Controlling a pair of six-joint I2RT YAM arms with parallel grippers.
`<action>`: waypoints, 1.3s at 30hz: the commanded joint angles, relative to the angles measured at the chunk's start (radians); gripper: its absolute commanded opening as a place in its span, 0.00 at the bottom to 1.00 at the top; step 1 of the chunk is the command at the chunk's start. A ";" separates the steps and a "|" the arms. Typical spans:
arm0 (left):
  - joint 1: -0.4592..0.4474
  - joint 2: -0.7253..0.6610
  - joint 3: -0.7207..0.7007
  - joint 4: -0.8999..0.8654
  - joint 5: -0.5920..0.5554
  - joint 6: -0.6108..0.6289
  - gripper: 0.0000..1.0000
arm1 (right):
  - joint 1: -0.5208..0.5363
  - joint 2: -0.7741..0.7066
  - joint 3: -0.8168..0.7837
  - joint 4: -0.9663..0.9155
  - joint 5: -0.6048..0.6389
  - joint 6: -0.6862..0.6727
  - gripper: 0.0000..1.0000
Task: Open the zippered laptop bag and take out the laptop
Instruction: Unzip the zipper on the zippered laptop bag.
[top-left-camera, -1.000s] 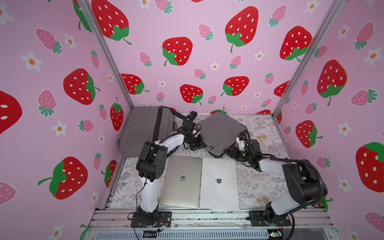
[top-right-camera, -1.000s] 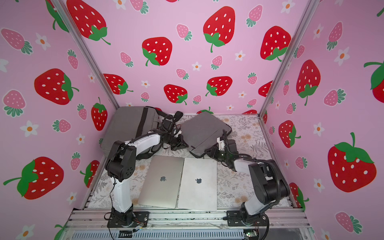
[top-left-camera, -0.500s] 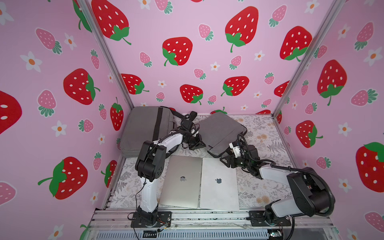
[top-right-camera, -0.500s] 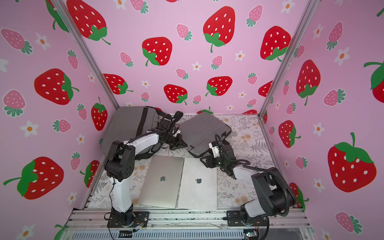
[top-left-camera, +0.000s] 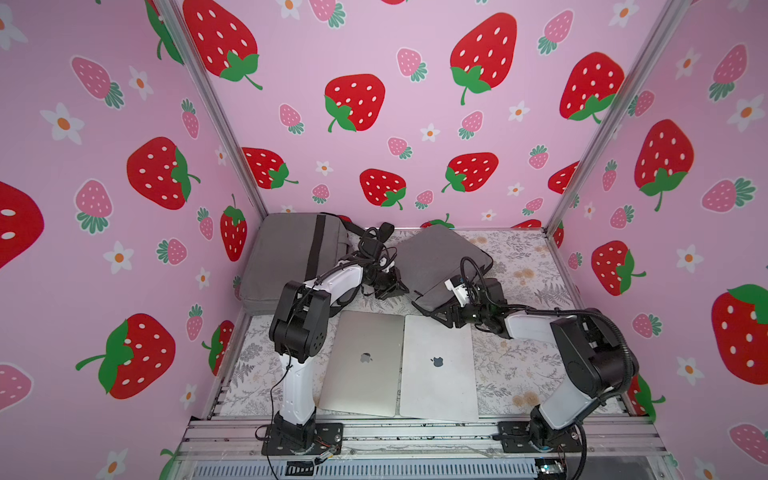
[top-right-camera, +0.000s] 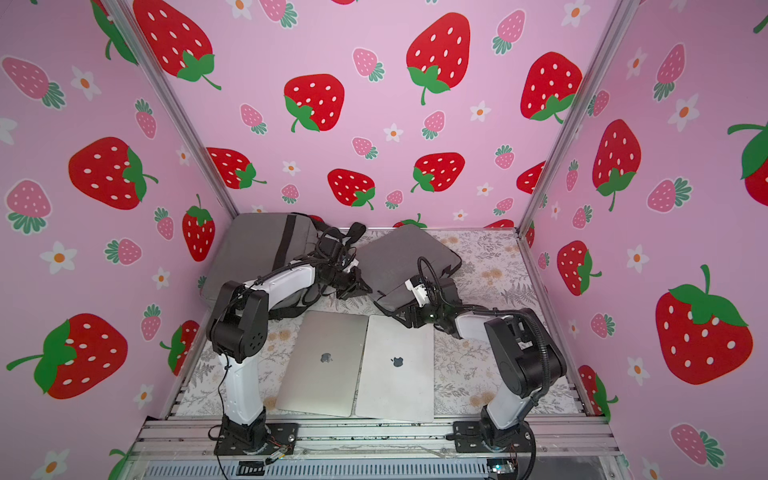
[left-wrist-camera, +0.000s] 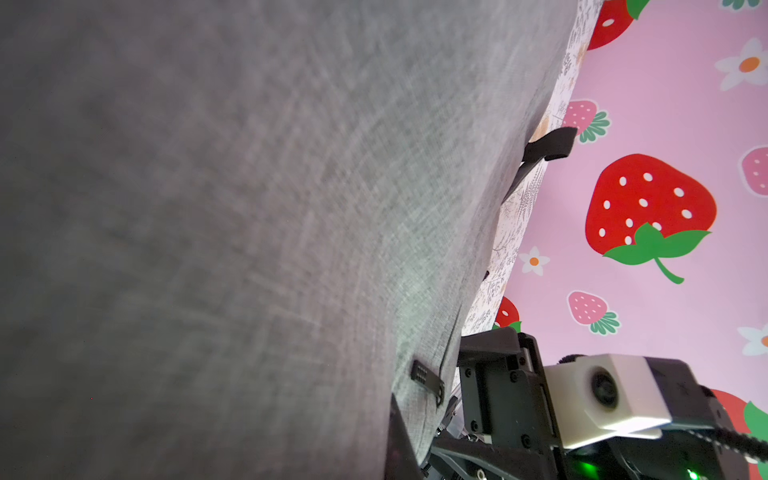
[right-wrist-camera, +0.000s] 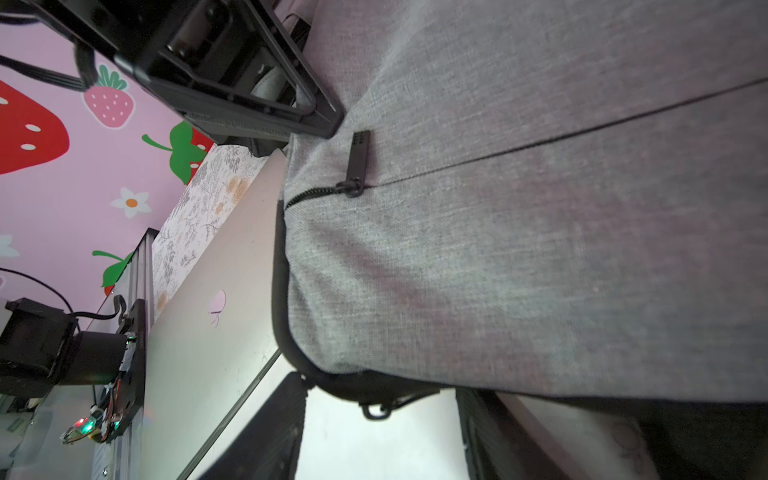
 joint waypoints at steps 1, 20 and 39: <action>-0.008 -0.041 0.062 -0.015 0.094 0.024 0.00 | 0.002 0.016 0.028 -0.004 -0.105 -0.051 0.60; 0.003 -0.041 0.079 -0.030 0.096 0.030 0.00 | -0.002 -0.020 -0.003 0.015 -0.172 -0.024 0.48; 0.005 -0.041 0.085 -0.038 0.094 0.034 0.00 | -0.028 -0.065 -0.024 -0.001 -0.184 -0.003 0.35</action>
